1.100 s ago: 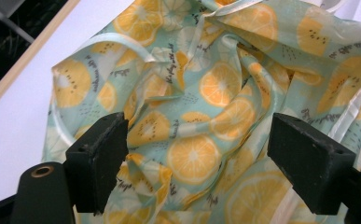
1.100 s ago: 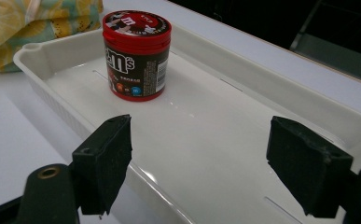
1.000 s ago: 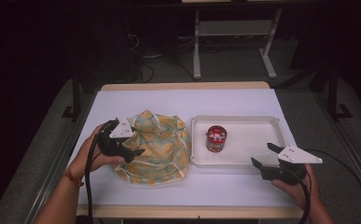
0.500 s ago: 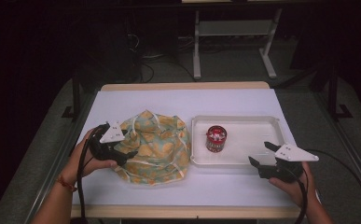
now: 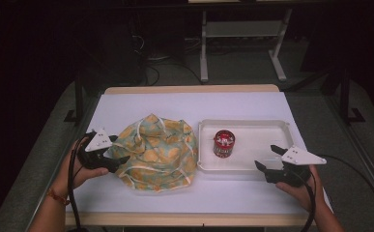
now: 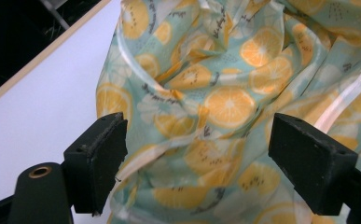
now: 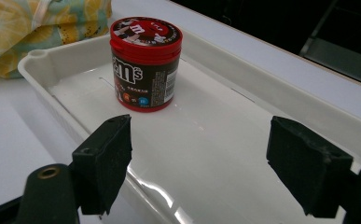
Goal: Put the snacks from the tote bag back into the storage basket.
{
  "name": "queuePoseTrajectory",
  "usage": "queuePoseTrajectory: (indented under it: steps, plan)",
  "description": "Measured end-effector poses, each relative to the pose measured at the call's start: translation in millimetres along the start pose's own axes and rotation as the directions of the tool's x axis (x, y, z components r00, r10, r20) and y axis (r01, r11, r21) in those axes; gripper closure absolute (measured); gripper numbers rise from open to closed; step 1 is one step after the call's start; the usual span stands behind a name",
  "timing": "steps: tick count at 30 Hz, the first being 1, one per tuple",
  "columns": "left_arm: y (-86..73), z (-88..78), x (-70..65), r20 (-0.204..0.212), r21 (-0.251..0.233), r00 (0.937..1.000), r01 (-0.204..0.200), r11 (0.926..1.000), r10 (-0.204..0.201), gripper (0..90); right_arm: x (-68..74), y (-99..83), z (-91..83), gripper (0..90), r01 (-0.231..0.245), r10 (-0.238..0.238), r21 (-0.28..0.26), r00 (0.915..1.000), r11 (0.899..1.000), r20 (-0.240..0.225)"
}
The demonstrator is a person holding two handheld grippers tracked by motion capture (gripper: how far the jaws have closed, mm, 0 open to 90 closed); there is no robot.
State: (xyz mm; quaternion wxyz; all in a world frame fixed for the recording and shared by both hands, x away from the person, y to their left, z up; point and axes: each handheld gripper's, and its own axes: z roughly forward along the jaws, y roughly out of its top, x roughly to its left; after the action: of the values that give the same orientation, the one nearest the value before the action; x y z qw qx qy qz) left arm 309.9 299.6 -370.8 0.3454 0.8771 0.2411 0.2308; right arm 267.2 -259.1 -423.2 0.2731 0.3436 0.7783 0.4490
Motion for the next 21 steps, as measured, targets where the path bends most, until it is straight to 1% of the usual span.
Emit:
queuePoseTrajectory:
  steps: [2,5,10,13,15,16,17,18,19,21]
  plan:
    - [-4.7,-0.4,2.9,-0.011,0.007,0.9999,0.001,1.0000,-0.001,19.1,0.3,0.4,0.5,21.6,0.008,-0.008,-0.001,1.0000,1.000,-0.003]
    - [-12.8,-0.6,6.4,-0.007,0.003,0.9998,0.020,0.9998,-0.020,19.0,1.5,1.6,1.6,21.6,0.009,-0.009,-0.003,0.9999,1.000,-0.006]
    - [-27.3,0.7,8.5,-0.007,0.020,0.9994,0.035,0.9992,-0.035,19.0,1.4,1.7,1.9,21.6,0.006,-0.007,-0.008,0.9999,1.000,-0.016]
    - [-36.6,0.2,10.3,0.001,0.010,0.9985,0.055,0.9985,-0.055,18.8,2.0,2.3,1.8,21.5,0.010,-0.011,-0.013,0.9998,1.000,-0.017]
    - [-43.0,0.7,11.2,-0.005,0.001,0.9973,0.074,0.9973,-0.074,18.6,2.2,1.9,1.7,21.6,0.008,-0.008,-0.009,0.9998,1.000,-0.017]
    - [-45.9,0.7,11.3,-0.002,0.003,0.9971,0.077,0.9971,-0.077,18.4,2.2,1.8,1.6,21.5,0.007,-0.008,-0.009,0.9998,1.000,-0.016]
    - [-48.6,0.5,11.8,-0.009,0.008,0.9970,0.077,0.9970,-0.077,18.4,2.1,1.8,1.4,21.5,0.008,-0.008,-0.009,0.9998,1.000,-0.016]
    - [-51.5,0.6,12.2,-0.013,0.003,0.9959,0.090,0.9960,-0.090,18.4,2.0,1.8,1.2,21.5,0.008,-0.008,-0.011,0.9998,1.000,-0.016]
    - [-54.3,0.0,12.7,-0.007,-0.003,0.9946,0.103,0.9947,-0.103,18.4,1.8,1.7,0.9,21.6,0.009,-0.009,-0.012,0.9998,1.000,-0.015]
    - [-59.2,-1.3,13.6,0.002,-0.011,0.9935,0.114,0.9934,-0.114,18.4,1.2,1.6,0.0,21.6,0.007,-0.007,-0.016,0.9999,1.000,-0.015]
